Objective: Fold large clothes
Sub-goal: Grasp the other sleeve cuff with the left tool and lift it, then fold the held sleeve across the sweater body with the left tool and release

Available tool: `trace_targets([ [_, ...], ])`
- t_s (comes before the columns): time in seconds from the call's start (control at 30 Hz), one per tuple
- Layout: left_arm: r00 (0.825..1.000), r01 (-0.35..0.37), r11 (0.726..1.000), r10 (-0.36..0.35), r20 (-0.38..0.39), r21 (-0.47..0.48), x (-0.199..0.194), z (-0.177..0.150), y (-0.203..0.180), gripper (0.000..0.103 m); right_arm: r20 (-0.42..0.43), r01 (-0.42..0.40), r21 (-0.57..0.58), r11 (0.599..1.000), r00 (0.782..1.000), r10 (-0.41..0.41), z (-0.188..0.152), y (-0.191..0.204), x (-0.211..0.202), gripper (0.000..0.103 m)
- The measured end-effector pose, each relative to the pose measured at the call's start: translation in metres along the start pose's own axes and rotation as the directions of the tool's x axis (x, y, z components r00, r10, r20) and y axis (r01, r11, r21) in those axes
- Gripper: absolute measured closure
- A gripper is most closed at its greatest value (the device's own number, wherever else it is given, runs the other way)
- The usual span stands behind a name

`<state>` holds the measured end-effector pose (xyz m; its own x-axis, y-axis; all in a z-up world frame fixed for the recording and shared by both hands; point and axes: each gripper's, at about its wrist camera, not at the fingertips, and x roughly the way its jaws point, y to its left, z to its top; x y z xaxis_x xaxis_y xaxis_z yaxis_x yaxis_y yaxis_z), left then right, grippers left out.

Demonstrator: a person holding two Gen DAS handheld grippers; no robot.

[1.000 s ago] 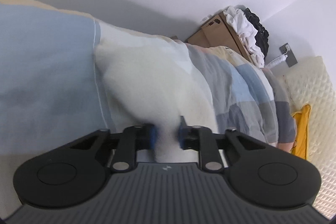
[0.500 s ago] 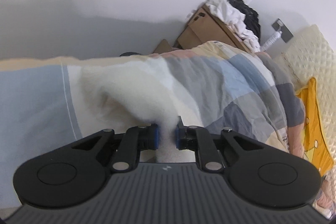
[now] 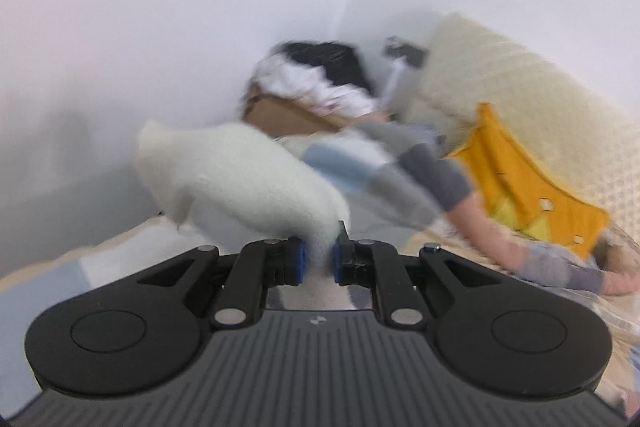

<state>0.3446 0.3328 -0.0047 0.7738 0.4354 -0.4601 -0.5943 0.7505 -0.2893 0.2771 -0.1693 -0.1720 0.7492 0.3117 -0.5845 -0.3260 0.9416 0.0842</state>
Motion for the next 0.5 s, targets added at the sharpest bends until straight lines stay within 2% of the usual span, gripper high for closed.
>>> trace_targets([
  [0.17, 0.997, 0.058, 0.994, -0.063, 0.048, 0.091, -0.051, 0.002, -0.074, 0.088, 0.025, -0.032, 0.067, 0.997, 0.999, 0.03, 0.004, -0.018, -0.017, 0.067],
  [0.23, 0.995, 0.075, 0.988, -0.084, 0.061, 0.133, -0.073, -0.004, -0.105, 0.088, 0.038, -0.007, 0.064, 0.998, 0.999, 0.005, 0.005, -0.022, -0.025, 0.067],
  [0.4, 0.989, 0.109, 0.968, -0.129, 0.074, 0.228, -0.119, -0.037, -0.177, 0.088, 0.074, 0.013, 0.099, 0.995, 0.997, -0.02, 0.0, -0.04, -0.051, 0.067],
  [0.43, 0.989, 0.108, 0.967, -0.129, 0.076, 0.232, -0.127, -0.045, -0.19, 0.088, 0.079, 0.017, 0.109, 0.994, 0.997, -0.026, -0.002, -0.044, -0.056, 0.067],
  [0.5, 0.983, 0.154, 0.964, -0.172, 0.065, 0.218, -0.141, -0.061, -0.212, 0.088, 0.085, 0.025, 0.133, 0.991, 0.996, -0.037, -0.006, -0.052, -0.065, 0.067],
])
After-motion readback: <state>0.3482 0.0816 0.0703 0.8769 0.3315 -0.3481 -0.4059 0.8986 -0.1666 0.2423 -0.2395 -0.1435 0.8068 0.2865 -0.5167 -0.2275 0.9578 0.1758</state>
